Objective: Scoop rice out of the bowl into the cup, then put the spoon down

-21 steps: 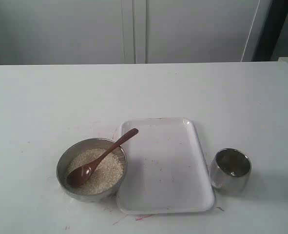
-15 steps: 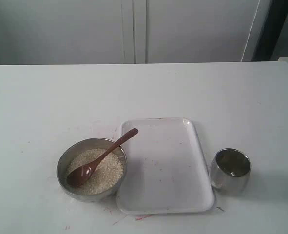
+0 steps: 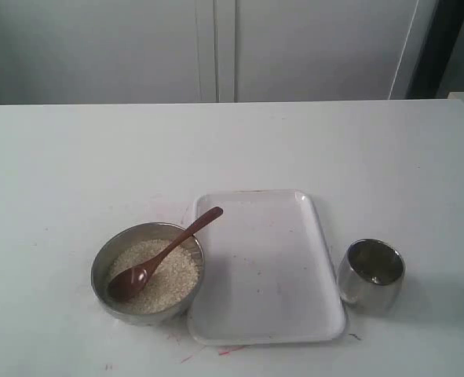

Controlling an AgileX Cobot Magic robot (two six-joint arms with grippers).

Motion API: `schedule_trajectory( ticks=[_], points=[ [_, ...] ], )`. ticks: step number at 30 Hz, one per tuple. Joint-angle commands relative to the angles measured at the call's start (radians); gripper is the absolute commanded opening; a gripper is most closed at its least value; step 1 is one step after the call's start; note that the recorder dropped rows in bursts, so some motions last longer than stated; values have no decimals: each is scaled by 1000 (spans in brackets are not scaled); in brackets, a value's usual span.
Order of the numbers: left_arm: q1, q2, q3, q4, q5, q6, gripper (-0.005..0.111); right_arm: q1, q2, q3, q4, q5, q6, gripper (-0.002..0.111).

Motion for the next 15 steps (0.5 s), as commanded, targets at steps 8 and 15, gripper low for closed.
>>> schedule_trajectory(
  ticks=[8, 15],
  points=[
    [-7, 0, 9, -6, 49, -5, 14, -4, -5, 5, -48, -339, -36, 0],
    [-7, 0, 9, -6, 49, -5, 14, -4, -5, 5, -48, -467, -19, 0]
  ],
)
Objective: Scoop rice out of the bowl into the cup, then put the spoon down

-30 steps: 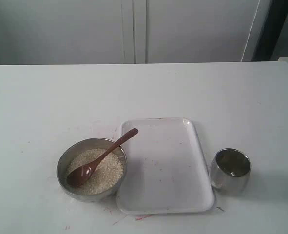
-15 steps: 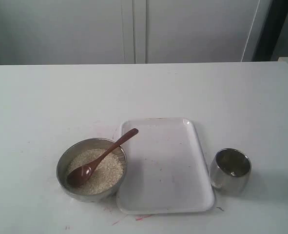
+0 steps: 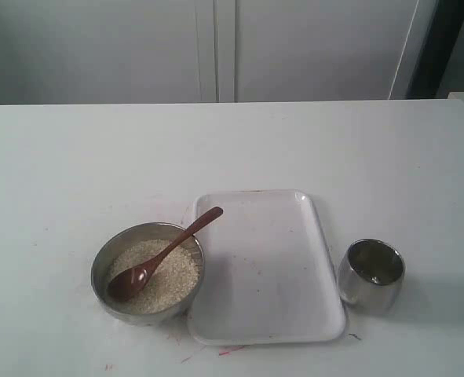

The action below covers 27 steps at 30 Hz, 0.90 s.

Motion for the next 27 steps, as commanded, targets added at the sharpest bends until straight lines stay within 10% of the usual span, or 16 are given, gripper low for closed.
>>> schedule_trajectory(
  ticks=[1, 13, 27],
  points=[
    [-7, 0, 9, -6, 49, -5, 14, -4, -5, 5, -10, -100, 35, 0],
    [-7, 0, 9, -6, 49, -5, 14, -4, -5, -7, -10, 22, 785, 0],
    [-7, 0, 9, -6, 49, -5, 14, 83, 479, -683, 237, 728, 171, 0]
  ],
)
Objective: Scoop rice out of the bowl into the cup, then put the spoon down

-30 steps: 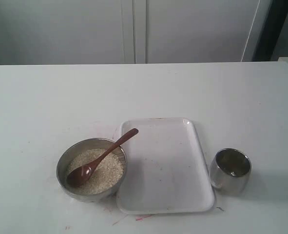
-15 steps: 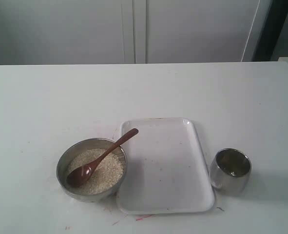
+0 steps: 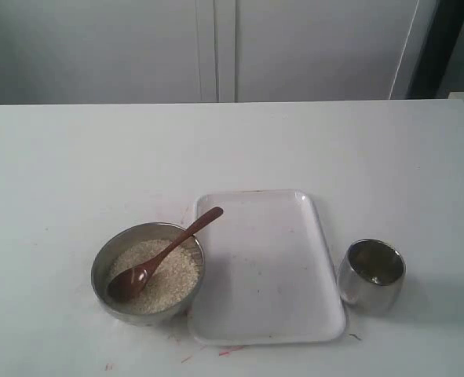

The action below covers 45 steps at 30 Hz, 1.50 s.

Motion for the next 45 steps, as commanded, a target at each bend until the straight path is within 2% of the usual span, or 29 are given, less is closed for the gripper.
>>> schedule_trajectory(
  ticks=[1, 5, 8, 11, 15, 20, 28, 33, 41, 45],
  points=[
    [-7, 0, 9, -6, 49, -5, 14, 33, 274, -265, 147, 197, -256, 0],
    [-7, 0, 9, -6, 49, -5, 14, 35, 488, -543, 208, 335, -412, 0],
    [-7, 0, 9, -6, 49, -5, 14, 48, 605, -718, 211, 456, -438, 0],
    [-7, 0, 9, -6, 49, -5, 14, 92, 709, -823, 208, 525, -474, 0],
    [-7, 0, 9, -6, 49, -5, 14, 187, 795, -837, 201, 541, -586, 0],
    [-7, 0, 9, -6, 49, -5, 14, 334, 895, -837, 105, 554, -587, 0],
    [-7, 0, 9, -6, 49, -5, 14, 557, 1130, -872, -4, 465, -573, 0],
    [-7, 0, 9, -6, 49, -5, 14, 575, 1283, -973, -6, 420, -683, 0],
    [-7, 0, 9, -6, 49, -5, 14, 575, 1555, -1218, -49, 509, -857, 0],
    [-7, 0, 9, -6, 49, -5, 14, 575, 1583, -1225, -49, 502, -963, 0]
  ],
)
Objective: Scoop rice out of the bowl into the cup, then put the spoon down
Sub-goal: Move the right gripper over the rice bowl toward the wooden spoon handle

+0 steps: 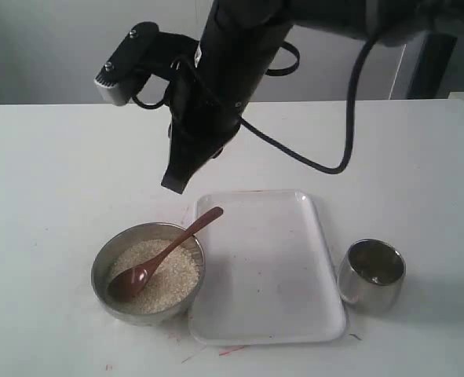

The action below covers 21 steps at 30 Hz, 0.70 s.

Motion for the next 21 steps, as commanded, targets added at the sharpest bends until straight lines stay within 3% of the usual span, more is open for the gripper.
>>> schedule_trajectory(
  ticks=[1, 6, 10, 12, 21],
  points=[
    [-7, 0, 9, -6, 49, -5, 14, 4, 34, -15, -16, 10, -221, 0],
    [-7, 0, 9, -6, 49, -5, 14, 4, 81, -15, -25, 38, -516, 3],
    [-7, 0, 9, -6, 49, -5, 14, 4, 108, -15, -25, 50, -578, 28],
    [-7, 0, 9, -6, 49, -5, 14, 4, 107, -15, -27, 50, -608, 34],
    [-7, 0, 9, -6, 49, -5, 14, 4, 125, -15, -51, 61, -740, 36]
  ],
)
